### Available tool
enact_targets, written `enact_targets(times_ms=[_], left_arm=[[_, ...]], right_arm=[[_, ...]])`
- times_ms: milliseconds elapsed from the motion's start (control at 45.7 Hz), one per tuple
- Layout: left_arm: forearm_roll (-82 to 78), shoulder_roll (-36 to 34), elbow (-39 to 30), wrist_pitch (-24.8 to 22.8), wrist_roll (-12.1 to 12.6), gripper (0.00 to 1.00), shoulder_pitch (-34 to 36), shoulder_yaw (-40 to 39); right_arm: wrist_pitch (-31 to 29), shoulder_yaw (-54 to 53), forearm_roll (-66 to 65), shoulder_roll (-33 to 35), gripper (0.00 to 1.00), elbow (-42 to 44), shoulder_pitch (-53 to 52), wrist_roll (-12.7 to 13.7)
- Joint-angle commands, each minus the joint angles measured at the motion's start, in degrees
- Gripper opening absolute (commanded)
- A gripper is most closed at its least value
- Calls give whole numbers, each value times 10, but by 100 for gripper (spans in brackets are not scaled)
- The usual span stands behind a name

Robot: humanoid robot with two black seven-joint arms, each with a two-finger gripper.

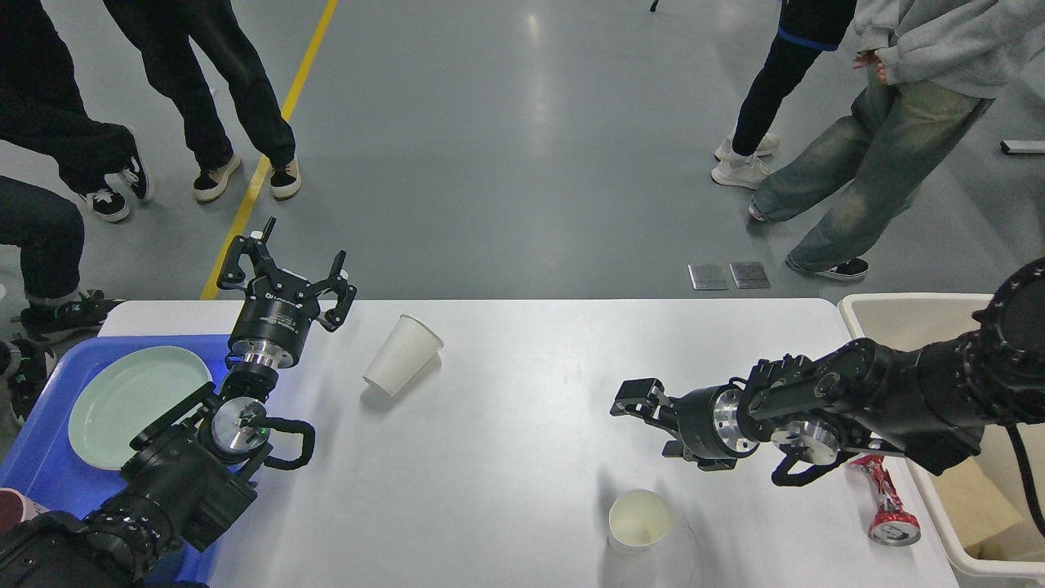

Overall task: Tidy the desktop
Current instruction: 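Grasp the red-and-white can with the right gripper and drop it in the bin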

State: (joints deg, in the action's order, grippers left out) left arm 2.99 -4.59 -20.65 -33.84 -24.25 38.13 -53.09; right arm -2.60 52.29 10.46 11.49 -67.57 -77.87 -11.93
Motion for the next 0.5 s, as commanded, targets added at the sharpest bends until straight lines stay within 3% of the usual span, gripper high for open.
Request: enact_targets(times_ms=[0,131,285,482], left_arm=[[0,-1,0,0,0,97,0,0],[0,-1,0,0,0,97,-1,0],[0,-1,0,0,0,97,-1,0],[0,-1,0,0,0,97,-1,0]], right_arm=[[-11,6,-2,18,98,-8,-33,0],[-36,42,-11,56,99,-70,-133,0],[-92,139,-54,86,100,-206,-350,2],[-180,188,-134,141,100,-254,-483,5]])
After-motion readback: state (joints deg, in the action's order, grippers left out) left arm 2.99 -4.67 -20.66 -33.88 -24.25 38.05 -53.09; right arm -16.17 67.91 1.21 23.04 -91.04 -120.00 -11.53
